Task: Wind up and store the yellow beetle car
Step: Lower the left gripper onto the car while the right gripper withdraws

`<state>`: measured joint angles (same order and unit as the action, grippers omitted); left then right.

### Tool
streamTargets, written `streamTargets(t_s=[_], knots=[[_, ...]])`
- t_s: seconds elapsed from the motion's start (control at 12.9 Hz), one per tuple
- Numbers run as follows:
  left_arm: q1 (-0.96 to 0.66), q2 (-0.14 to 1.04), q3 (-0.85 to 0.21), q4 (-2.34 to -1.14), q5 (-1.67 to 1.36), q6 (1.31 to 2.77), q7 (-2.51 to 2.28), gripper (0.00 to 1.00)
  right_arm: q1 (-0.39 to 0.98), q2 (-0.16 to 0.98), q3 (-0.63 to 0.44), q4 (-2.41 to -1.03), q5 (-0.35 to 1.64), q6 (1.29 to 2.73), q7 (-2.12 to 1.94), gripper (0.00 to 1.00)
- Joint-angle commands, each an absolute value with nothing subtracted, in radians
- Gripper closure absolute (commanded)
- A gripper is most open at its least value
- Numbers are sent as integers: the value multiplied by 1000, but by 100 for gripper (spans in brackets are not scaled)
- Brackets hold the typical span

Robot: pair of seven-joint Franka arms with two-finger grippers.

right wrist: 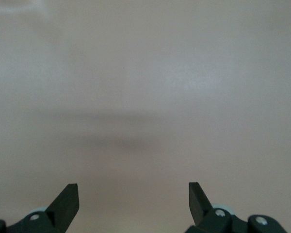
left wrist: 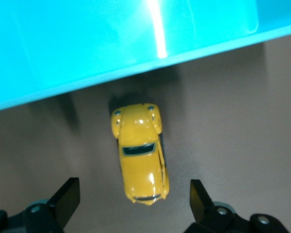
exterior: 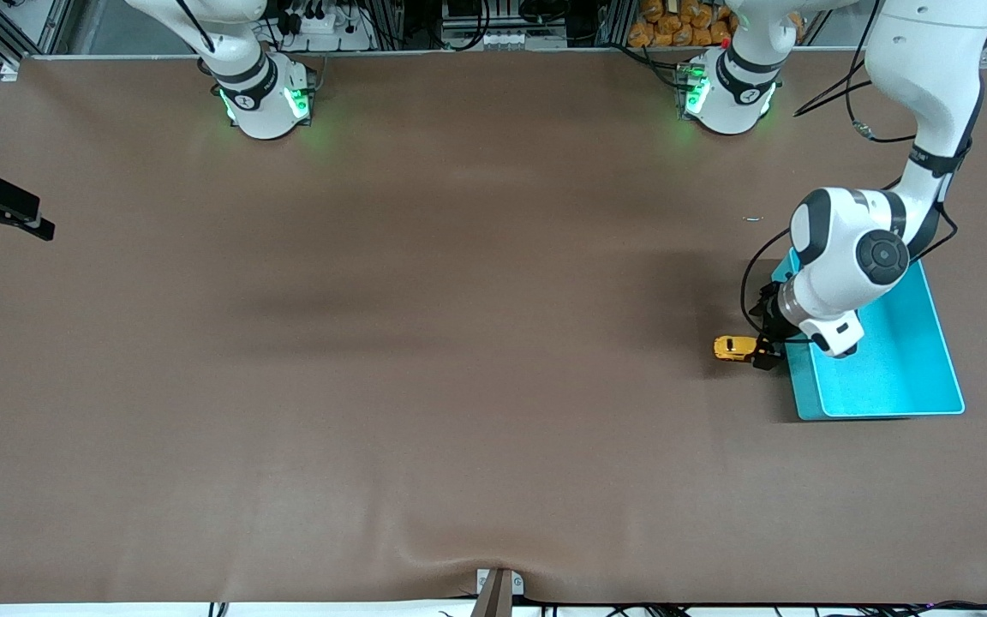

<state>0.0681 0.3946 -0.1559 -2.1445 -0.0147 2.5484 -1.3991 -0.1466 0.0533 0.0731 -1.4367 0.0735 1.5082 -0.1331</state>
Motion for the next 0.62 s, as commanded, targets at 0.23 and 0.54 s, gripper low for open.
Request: streamTargets(t_s=[0.23, 0.54], knots=[[69, 485, -144, -2092, 14, 2571, -1411, 0, -152, -113, 81, -1707, 83, 1666, -109, 0], [66, 494, -144, -2094, 40, 2592, -1468, 100, -158, -109, 78, -1692, 75, 1661, -118, 0]])
